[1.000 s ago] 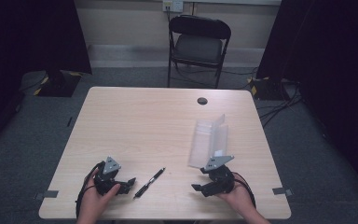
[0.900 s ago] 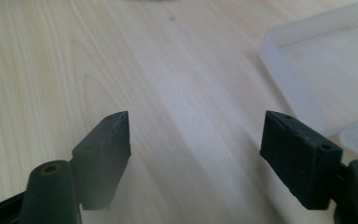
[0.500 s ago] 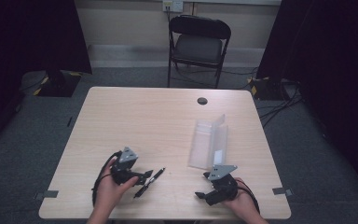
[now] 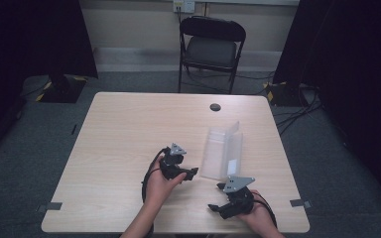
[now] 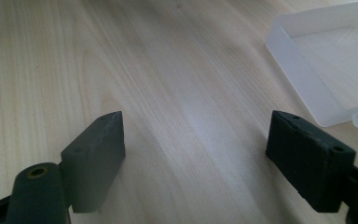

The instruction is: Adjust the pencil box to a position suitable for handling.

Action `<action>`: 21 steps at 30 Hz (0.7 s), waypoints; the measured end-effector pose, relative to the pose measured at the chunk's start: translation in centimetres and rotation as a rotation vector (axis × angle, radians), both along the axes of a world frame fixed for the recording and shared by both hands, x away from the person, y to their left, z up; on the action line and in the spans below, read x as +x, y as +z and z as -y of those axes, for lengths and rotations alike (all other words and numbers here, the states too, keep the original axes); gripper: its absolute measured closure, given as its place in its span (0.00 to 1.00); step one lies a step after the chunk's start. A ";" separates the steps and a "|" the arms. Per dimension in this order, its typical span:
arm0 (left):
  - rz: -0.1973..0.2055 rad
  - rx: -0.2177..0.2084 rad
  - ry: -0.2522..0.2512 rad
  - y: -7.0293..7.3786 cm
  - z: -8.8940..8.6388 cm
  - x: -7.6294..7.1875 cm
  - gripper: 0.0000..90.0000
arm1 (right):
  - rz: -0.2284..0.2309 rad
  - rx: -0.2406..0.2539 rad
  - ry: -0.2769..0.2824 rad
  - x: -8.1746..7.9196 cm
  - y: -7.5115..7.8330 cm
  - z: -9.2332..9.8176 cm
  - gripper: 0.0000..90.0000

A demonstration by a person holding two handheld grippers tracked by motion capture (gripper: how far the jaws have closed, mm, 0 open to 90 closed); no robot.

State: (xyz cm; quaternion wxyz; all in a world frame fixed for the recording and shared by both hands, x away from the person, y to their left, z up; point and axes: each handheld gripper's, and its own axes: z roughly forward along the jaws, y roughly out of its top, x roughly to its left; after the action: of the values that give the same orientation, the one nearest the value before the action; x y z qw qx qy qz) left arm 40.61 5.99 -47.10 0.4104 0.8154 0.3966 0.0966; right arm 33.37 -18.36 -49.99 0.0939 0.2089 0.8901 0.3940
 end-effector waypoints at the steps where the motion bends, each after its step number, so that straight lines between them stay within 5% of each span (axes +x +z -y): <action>1: -0.001 0.006 -0.001 0.0 0.3 0.1 0.34 | -0.001 0.000 0.001 0.0 0.0 0.0 0.21; 8: -0.002 0.014 0.015 -0.6 2.2 1.1 0.42 | -0.003 0.001 -0.001 0.0 0.0 0.0 0.21; 16: -0.068 0.080 0.034 -1.1 3.1 2.5 0.68 | -0.007 0.001 -0.005 -0.1 0.0 0.1 0.21; 21: -0.080 0.133 0.086 -1.1 2.8 3.0 0.94 | -0.004 0.001 -0.005 -0.1 0.0 0.4 0.21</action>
State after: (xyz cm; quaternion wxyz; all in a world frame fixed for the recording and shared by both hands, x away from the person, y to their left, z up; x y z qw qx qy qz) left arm 43.64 3.23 -48.16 0.3348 0.8264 0.4398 0.1076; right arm 33.26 -18.76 -49.99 0.0932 0.2119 0.8896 0.3938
